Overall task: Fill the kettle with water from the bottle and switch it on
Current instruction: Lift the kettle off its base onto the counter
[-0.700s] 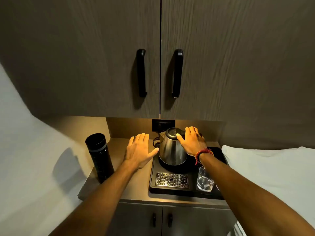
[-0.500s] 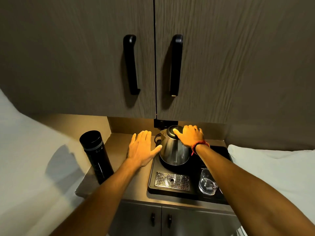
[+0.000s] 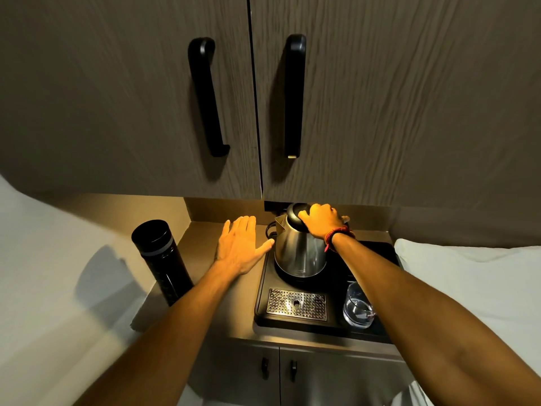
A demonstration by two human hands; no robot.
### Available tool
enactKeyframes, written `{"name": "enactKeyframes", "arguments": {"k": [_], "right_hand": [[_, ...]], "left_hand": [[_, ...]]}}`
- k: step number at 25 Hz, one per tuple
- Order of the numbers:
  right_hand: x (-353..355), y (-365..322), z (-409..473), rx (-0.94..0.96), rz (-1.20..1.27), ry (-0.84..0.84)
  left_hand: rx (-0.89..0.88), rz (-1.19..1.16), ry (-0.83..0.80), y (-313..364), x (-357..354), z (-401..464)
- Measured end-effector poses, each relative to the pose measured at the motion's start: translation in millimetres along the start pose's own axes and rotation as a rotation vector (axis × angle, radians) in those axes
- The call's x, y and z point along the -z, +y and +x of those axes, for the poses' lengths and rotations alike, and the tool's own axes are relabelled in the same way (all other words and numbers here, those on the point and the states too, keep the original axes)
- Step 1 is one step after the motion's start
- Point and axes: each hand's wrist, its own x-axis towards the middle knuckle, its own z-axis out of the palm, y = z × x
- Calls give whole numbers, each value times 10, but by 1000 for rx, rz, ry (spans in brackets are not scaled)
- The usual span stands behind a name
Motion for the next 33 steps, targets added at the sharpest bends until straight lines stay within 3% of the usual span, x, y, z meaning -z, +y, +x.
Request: {"name": "enactKeyframes", "arguments": {"k": [2,6,9,17,22,25,28,31,33], "right_hand": [[57,27,15,-31,124,-87],[169,250,-10,-151,469,-103],[106,449,-106,-198,536,-120],[38,402,-71,-211,778,44],[276,174,-15,-211,637,-12],[191,-130,-21,-202,685,-98],[-117,-545,-92,-172,771,-139],[-391,-929,-145,-23,605,-75],[-528,-998,-157,-23,606,-136]], "left_hand": [[0,0,7,-24,31,0],[3,8,22,-83,94,11],[13,12,48,-136,142,6],[58,88,98,-442,349,-106],[82,184,156,-658,576,-152],[120,249,144,-824,716,-205],[187,300,79,-1031,841,-309],[281,293,-17,-1188,919,-457],[320,205,-71,-1259,951,-528]]}}
